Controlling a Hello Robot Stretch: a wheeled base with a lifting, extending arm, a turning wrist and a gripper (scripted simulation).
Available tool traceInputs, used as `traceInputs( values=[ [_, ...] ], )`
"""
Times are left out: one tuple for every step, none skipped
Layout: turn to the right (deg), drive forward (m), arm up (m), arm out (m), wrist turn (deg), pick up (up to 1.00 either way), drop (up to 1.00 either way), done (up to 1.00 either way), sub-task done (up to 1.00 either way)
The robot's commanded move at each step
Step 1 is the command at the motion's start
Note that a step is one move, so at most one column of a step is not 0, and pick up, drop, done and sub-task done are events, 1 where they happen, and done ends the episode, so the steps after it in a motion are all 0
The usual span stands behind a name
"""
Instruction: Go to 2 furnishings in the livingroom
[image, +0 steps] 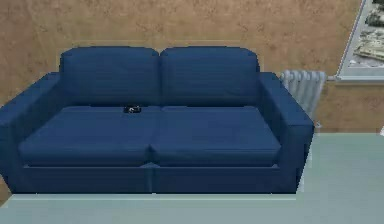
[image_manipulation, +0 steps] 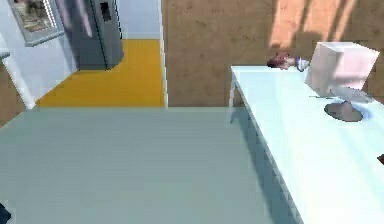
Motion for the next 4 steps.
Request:
traceInputs(
  values=[
    [-45.0,0.0,0.0,0.0,0.0,0.0,0.0,0.0,0.0],
    [-21.0,0.0,0.0,0.0,0.0,0.0,0.0,0.0,0.0],
    [0.0,0.1,0.0,0.0,0.0,0.0,0.0,0.0,0.0],
    [45.0,0.0,0.0,0.0,0.0,0.0,0.0,0.0,0.0]
  ],
)
